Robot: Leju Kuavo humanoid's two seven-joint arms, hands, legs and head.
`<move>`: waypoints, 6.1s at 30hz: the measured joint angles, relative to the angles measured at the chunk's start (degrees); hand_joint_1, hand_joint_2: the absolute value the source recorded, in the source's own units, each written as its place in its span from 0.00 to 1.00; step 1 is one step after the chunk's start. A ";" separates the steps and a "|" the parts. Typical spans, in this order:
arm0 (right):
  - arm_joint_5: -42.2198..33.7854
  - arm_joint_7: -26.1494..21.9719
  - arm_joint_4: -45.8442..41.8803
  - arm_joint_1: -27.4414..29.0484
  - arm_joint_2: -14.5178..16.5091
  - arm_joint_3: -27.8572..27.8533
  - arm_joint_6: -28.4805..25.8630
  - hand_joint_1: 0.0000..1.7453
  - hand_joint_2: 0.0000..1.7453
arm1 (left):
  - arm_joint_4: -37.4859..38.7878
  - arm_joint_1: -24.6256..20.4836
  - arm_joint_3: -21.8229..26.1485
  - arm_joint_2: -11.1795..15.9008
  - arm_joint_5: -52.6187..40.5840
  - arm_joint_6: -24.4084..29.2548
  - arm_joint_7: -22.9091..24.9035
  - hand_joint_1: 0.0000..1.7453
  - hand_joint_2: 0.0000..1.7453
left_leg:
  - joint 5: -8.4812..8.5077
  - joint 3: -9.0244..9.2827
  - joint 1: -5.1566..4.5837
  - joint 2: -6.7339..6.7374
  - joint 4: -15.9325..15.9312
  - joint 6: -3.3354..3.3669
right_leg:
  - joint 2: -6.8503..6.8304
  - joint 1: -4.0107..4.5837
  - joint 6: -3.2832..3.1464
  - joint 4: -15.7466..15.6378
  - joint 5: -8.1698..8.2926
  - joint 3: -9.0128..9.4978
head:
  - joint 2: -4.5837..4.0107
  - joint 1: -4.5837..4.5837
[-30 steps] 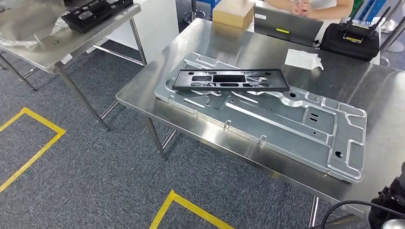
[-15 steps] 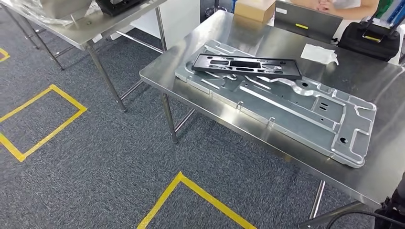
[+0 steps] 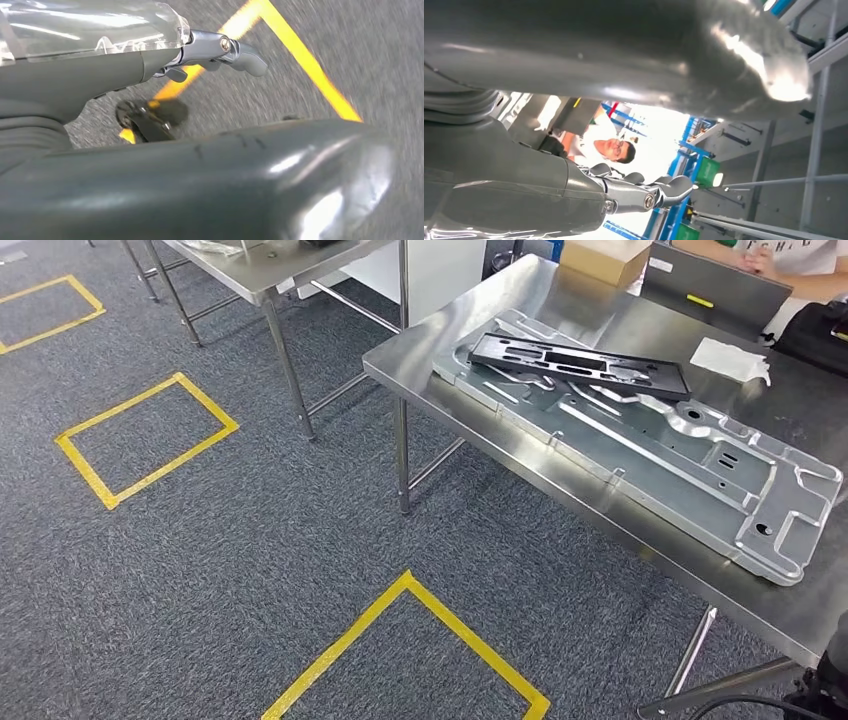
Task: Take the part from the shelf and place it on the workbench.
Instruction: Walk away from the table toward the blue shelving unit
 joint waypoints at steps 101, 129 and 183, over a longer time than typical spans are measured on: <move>14.49 30.70 119.62 -16.34 9.34 20.65 16.80 0.00 0.00 | 0.08 1.89 13.39 -3.38 -5.42 24.38 16.98 0.00 0.00 | 3.09 -6.08 -0.26 -5.53 2.70 1.22 | 7.15 1.64 -2.39 7.44 -7.43 0.76 | 0.00 0.09; 13.67 30.54 119.70 -16.42 8.05 20.50 15.88 0.00 0.00 | 0.42 1.21 10.58 -1.77 -8.73 22.25 17.60 0.00 0.00 | 2.79 -6.98 0.38 -3.95 3.79 0.21 | 5.38 1.11 -1.65 16.65 -13.62 -3.14 | 0.00 0.19; 15.62 30.20 119.85 -16.57 8.86 20.47 15.19 0.00 0.00 | 0.50 1.55 10.53 -1.78 -9.07 21.30 17.53 0.00 0.00 | 1.92 -4.50 0.08 1.43 2.47 -0.58 | -1.85 2.01 -2.62 0.21 -5.23 4.54 | 0.00 0.13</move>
